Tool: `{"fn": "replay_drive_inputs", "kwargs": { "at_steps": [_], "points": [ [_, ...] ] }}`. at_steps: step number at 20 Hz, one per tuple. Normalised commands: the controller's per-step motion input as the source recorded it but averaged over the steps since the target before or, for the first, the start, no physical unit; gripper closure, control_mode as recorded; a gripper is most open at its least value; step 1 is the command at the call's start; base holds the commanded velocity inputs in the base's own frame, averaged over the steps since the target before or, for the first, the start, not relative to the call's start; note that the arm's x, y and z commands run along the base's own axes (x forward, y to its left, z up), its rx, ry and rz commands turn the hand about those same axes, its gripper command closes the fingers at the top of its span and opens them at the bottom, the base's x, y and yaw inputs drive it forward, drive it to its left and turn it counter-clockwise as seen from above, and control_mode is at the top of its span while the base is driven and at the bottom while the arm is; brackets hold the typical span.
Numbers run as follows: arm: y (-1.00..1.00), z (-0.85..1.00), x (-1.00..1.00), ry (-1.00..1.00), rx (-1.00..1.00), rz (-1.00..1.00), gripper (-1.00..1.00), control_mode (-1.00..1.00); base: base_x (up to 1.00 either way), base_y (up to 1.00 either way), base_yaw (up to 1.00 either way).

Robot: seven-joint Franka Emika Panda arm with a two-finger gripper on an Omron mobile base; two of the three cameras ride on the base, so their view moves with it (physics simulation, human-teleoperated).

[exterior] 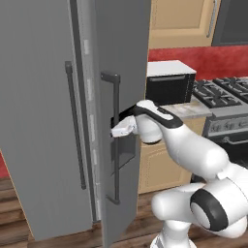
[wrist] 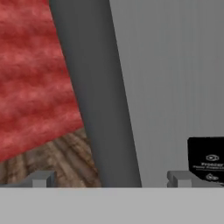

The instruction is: Take the bottled waters from the counter and place them in the freezer to freeze. Close the freezer door after placing the bottles.

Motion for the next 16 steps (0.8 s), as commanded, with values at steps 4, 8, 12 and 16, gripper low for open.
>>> {"fn": "replay_drive_inputs", "kwargs": {
  "at_steps": [4,8,12,16],
  "points": [
    [0.03,0.00,0.21,0.08,0.00,-0.06,-1.00,-1.00,0.00,0.00,0.00],
    [0.00,0.00,0.27,0.06,0.00,-0.05,-1.00,-1.00,0.00,0.00,0.00],
    [0.12,0.02,0.19,0.05,-0.03,-0.02,-1.00,-1.00,0.00,0.00,0.00],
    [0.31,0.19,0.00,0.02,-0.14,-0.01,-1.00,-1.00,0.00,0.00,0.00]
  ]
}}
